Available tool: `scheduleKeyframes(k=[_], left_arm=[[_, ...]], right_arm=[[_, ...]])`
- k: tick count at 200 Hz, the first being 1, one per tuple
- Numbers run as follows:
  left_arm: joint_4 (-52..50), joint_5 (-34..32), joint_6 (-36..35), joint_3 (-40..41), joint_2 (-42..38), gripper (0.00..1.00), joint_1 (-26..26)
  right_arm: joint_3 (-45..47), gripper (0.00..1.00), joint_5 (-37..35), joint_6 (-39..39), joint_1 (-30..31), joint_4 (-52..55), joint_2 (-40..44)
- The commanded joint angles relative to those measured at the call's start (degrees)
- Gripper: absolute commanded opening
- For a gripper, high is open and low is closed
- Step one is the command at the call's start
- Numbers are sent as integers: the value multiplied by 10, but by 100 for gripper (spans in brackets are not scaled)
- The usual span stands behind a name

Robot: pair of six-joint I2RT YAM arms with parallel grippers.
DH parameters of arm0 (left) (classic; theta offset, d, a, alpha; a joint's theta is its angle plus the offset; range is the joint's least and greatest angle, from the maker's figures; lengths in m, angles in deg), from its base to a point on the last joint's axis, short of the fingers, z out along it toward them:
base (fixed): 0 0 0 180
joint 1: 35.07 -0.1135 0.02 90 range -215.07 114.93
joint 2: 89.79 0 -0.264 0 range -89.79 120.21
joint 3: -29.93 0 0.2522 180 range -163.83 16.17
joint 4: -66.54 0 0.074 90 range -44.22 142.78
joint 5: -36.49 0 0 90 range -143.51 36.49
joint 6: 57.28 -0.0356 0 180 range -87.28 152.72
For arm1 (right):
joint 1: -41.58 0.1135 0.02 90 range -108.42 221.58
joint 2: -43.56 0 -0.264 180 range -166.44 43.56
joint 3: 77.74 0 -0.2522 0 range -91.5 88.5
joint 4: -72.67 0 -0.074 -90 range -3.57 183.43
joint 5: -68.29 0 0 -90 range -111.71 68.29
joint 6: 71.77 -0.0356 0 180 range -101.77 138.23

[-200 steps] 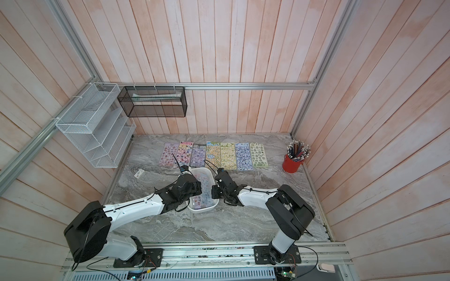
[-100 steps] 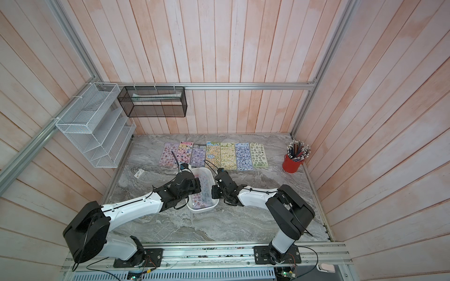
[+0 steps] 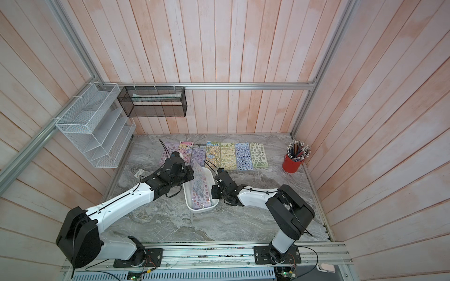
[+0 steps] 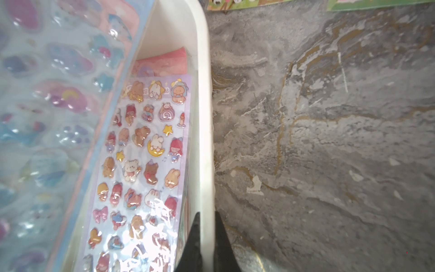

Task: Take the stickers out of the storage box
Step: Pick up the sticker from the storage box, then place the sticker at the center of the board.

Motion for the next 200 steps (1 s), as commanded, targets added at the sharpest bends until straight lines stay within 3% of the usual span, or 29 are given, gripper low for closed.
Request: scheduleKeyframes(k=[1, 51, 115, 135, 181, 200], left_arm=[[-19, 70, -3, -10, -22, 0, -26], [56, 265, -96, 42, -109, 0, -140], [-4, 449, -242, 34, -147, 0, -316], [-43, 429, -294, 28, -145, 0, -353], [-76, 293, -371, 24, -122, 0, -359], [-58, 278, -388, 42, -109, 0, -370]], right_arm=[[-3, 0, 0, 4, 2, 15, -7], [-5, 0, -1, 12, 2, 20, 0], [-1, 0, 5, 31, 3, 19, 17], [6, 0, 8, 36, 3, 16, 29], [38, 0, 6, 50, 3, 10, 80], [51, 0, 8, 53, 1, 5, 103]])
